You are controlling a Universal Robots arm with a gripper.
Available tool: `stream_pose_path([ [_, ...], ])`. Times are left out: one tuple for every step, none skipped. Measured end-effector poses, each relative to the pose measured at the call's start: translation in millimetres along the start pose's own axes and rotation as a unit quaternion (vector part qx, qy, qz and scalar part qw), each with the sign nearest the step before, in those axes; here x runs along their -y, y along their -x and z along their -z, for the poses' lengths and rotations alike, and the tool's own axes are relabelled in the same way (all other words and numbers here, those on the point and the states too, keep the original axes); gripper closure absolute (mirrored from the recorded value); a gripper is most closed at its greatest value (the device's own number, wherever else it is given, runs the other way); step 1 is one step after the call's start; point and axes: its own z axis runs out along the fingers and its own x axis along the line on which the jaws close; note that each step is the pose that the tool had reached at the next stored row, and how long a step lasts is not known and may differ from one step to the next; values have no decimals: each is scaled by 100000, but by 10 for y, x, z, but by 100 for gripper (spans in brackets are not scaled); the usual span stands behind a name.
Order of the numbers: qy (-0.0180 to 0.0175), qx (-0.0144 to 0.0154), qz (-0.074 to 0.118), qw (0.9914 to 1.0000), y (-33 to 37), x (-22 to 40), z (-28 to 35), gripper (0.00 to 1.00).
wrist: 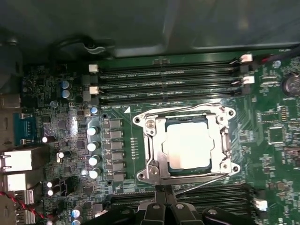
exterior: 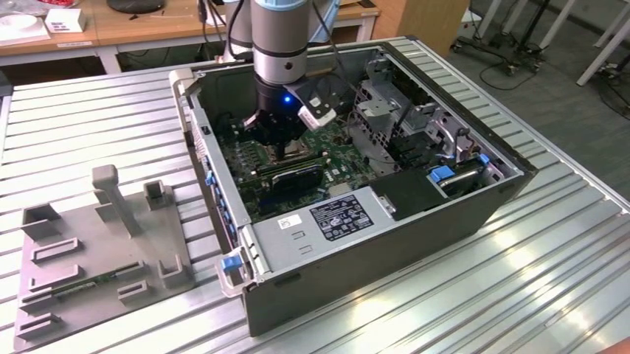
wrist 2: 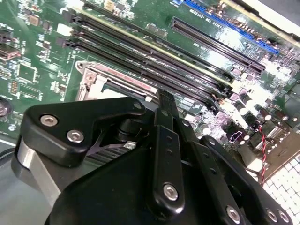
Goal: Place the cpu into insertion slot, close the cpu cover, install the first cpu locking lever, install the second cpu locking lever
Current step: 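Install the second cpu locking lever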
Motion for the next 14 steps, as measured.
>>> stream_pose_path([
  [-51,7,-1,100000,-9,1,-12,89],
  [-104,10,-2,100000,-17,2,-22,89],
  [-144,11,-1,100000,-21,2,-29,89],
  [-158,9,0,100000,-22,3,-35,89],
  [-159,14,3,100000,-23,3,-40,89],
  [-162,13,1,100000,-25,3,-45,89],
  [-164,16,-5,100000,-28,3,-51,89],
  [-165,17,-13,100000,-31,4,-56,89],
  [-166,18,-15,100000,-34,4,-63,89],
  [-168,20,-20,100000,-39,5,-70,89],
  [-166,19,-26,100000,-45,5,-77,89],
  [-169,18,-34,100000,-52,6,-84,89],
  [-176,13,-45,100000,-65,8,-90,89],
  [-176,15,-58,100000,-82,9,-96,89],
])
